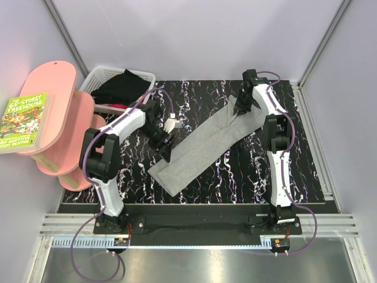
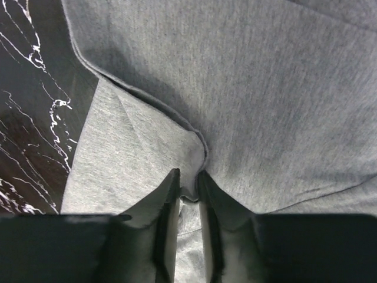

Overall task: Fold and stack the t-shirts
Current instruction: Rotate the tshirt 45 degrees

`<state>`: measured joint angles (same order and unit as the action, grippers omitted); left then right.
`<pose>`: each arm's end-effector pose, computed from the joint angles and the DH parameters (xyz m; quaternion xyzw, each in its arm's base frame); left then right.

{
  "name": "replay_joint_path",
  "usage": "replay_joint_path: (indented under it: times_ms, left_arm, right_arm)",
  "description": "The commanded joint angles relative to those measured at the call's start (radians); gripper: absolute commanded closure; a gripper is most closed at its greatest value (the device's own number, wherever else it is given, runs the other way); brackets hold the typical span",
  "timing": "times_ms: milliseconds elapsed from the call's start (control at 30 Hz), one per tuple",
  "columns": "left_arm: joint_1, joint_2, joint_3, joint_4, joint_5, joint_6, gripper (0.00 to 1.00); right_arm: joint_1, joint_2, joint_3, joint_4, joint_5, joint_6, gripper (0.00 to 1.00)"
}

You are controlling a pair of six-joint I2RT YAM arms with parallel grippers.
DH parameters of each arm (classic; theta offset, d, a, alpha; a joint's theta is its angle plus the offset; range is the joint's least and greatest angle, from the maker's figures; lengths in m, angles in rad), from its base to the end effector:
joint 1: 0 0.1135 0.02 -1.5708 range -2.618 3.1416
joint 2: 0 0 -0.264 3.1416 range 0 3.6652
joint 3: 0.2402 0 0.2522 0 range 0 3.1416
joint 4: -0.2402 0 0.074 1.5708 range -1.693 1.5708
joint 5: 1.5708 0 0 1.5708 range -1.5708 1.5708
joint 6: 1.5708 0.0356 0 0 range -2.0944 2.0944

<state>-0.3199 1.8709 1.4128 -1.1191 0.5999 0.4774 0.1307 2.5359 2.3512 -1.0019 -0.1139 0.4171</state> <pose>0.3199 -0.1271 0.2078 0.3700 0.8808 -0.2948 0.0202 0.5248 0.0731 0.1764 0.1291 0.9715 0.1053 0.1684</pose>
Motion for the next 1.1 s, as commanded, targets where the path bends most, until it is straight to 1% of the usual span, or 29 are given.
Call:
replay_joint_path:
  times_ms: [0,67,133,333,433,533,733,800,833,867,933,967,1033,1067]
  left_arm:
    - [0.001,-0.044,-0.005,0.013,0.026,0.004,0.28]
    - [0.001,-0.039,-0.006,0.015,0.029,0.003,0.28]
    - [0.001,-0.036,-0.011,0.019,0.032,0.001,0.28]
    - [0.001,-0.03,-0.011,0.027,0.046,-0.003,0.29]
    - [-0.001,-0.03,-0.009,0.028,0.054,-0.005,0.29]
    - [-0.01,-0.029,-0.015,0.03,0.06,-0.006,0.29]
    - [-0.022,-0.033,-0.028,0.042,0.064,-0.013,0.3]
    - [-0.025,-0.035,-0.026,0.042,0.066,-0.016,0.3]
    - [-0.025,-0.041,-0.025,0.041,0.064,-0.014,0.3]
    - [-0.024,-0.042,-0.025,0.042,0.06,-0.016,0.3]
    - [-0.024,-0.053,-0.028,0.042,0.054,-0.014,0.3]
    - [-0.024,-0.056,-0.029,0.042,0.049,-0.013,0.3]
    - [-0.024,-0.061,-0.038,0.042,0.044,-0.008,0.3]
    - [-0.024,-0.064,-0.041,0.042,0.04,-0.008,0.3]
  right_arm:
    - [0.001,-0.009,0.011,-0.017,0.007,0.003,0.81]
    - [0.003,-0.025,0.002,-0.02,0.005,0.003,0.88]
    - [0.006,-0.038,-0.004,-0.018,0.002,0.0,0.89]
    - [0.038,-0.124,-0.052,-0.017,-0.016,0.005,0.89]
    - [0.063,-0.19,-0.111,0.003,-0.024,0.017,0.9]
    - [0.087,-0.245,-0.206,0.043,-0.041,0.029,0.9]
    - [0.109,-0.301,-0.312,0.091,-0.049,0.046,0.88]
    - [0.109,-0.293,-0.32,0.094,-0.032,0.04,0.83]
    - [0.109,-0.28,-0.32,0.092,-0.027,0.035,0.7]
    - [0.109,-0.272,-0.322,0.092,-0.018,0.029,0.62]
    - [0.106,-0.255,-0.328,0.089,0.002,0.028,0.47]
    - [0.098,-0.249,-0.329,0.088,0.003,0.028,0.44]
    - [0.086,-0.233,-0.332,0.088,0.011,0.031,0.33]
    - [0.066,-0.23,-0.331,0.086,0.017,0.032,0.21]
